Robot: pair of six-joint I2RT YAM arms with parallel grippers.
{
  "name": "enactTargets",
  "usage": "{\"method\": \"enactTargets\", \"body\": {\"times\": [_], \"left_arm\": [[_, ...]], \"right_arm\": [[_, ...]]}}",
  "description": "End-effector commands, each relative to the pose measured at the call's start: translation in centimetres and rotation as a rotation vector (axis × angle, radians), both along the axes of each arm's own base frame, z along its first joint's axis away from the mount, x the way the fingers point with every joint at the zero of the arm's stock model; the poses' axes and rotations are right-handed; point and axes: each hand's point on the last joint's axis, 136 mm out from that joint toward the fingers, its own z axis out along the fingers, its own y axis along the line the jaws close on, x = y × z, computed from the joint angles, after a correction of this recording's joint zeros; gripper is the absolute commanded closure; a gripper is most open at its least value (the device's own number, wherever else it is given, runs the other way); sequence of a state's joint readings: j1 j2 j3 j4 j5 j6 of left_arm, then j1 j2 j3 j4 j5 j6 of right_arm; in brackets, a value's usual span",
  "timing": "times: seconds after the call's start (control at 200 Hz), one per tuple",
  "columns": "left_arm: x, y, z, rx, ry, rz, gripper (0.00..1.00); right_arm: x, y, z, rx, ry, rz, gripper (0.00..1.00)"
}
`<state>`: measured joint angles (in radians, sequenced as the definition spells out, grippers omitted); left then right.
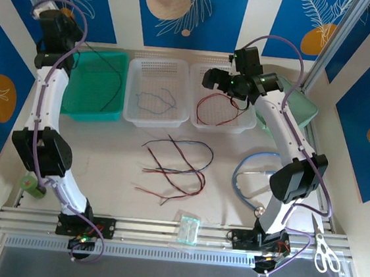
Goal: Untangle the cables
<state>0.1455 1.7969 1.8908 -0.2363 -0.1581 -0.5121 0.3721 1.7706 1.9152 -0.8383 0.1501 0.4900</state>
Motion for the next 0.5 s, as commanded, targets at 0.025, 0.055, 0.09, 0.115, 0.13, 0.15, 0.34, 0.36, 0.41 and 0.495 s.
{"method": "enactTargets", "body": {"times": [0.025, 0.055, 0.09, 0.115, 0.13, 0.15, 0.34, 0.36, 0.41, 0.495], "left_arm": [[0.0, 0.0, -3.5, 0.062, 0.117, 0.033, 1.0], [0.1, -0.4, -4.4, 0.075, 0.152, 0.036, 1.0], [0.1, -0.6, -5.5, 0.093, 0.191, 0.043, 1.0], [0.1, -0.8, -6.3, 0.108, 0.217, 0.053, 1.0], [0.0, -0.9, -6.7, 0.118, 0.228, 0.063, 1.0], [0.0, -1.0, -7.2, 0.131, 0.243, 0.068, 1.0], [1.0, -2.7, -13.0, 0.153, 0.383, 0.028, 1.0], [1.1, -2.8, -13.8, 0.146, 0.406, 0.023, 1.0], [1.4, -3.2, -15.8, 0.126, 0.459, -0.004, 1.0], [1.7, -3.9, -18.6, 0.072, 0.526, -0.035, 1.0]], "right_arm": [[-0.6, 0.5, 0.7, 0.029, -0.008, 0.019, 0.0], [-0.6, 0.5, 0.7, 0.029, -0.006, 0.02, 0.0], [-0.5, 0.6, 0.7, 0.033, -0.005, 0.02, 0.01], [-0.5, 0.7, 0.8, 0.038, -0.005, 0.019, 0.01], [-0.5, 0.7, 0.7, 0.04, -0.005, 0.019, 0.01], [-0.4, 0.8, 0.8, 0.042, -0.006, 0.022, 0.0], [-0.6, 1.4, 0.9, 0.044, -0.008, 0.038, 0.0], [-0.6, 1.4, 0.9, 0.044, -0.007, 0.04, 0.01], [-0.7, 1.4, 1.1, 0.042, -0.01, 0.041, 0.0], [-1.0, 1.2, 1.1, 0.034, -0.013, 0.042, 0.0]]}}
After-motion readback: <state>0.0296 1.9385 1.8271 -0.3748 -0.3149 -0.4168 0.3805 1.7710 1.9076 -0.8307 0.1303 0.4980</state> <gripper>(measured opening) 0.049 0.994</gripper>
